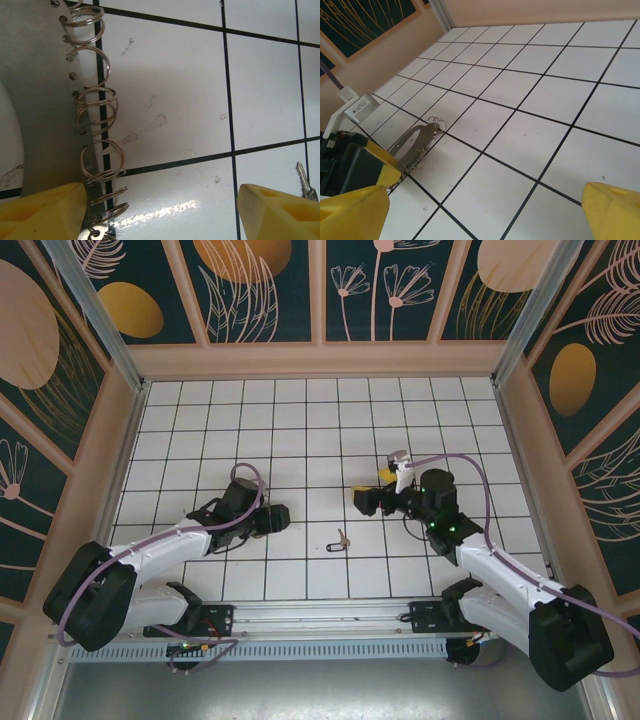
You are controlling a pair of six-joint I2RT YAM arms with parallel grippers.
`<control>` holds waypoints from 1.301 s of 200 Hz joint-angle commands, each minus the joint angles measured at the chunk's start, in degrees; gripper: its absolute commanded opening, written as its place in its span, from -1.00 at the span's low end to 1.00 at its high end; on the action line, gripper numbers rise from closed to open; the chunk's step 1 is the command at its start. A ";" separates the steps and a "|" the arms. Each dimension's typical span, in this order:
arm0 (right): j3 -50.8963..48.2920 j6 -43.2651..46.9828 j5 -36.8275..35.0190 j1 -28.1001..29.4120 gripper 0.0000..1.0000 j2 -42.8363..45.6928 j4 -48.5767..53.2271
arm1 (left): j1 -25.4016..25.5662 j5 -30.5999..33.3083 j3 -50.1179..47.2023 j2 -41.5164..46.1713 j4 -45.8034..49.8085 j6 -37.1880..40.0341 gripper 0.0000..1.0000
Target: Put the keys on the keyring
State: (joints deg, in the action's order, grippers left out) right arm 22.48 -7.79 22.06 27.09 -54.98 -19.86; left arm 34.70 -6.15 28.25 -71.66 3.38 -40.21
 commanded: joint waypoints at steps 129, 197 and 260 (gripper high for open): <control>0.72 1.27 9.00 -10.38 0.89 4.10 5.18 | 8.99 -4.28 6.03 -3.59 -9.09 -8.12 0.52; 2.37 1.54 10.52 -1.75 0.58 -1.97 5.32 | 0.46 2.31 6.47 10.06 3.66 -4.72 0.42; 3.75 -3.52 7.38 11.09 0.49 -14.43 -4.25 | -7.22 8.17 2.78 11.39 8.18 -2.25 0.43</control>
State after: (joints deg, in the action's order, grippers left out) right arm 24.32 -8.78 30.94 35.38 -66.50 -17.72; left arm 30.28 -0.40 34.63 -61.49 8.03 -44.14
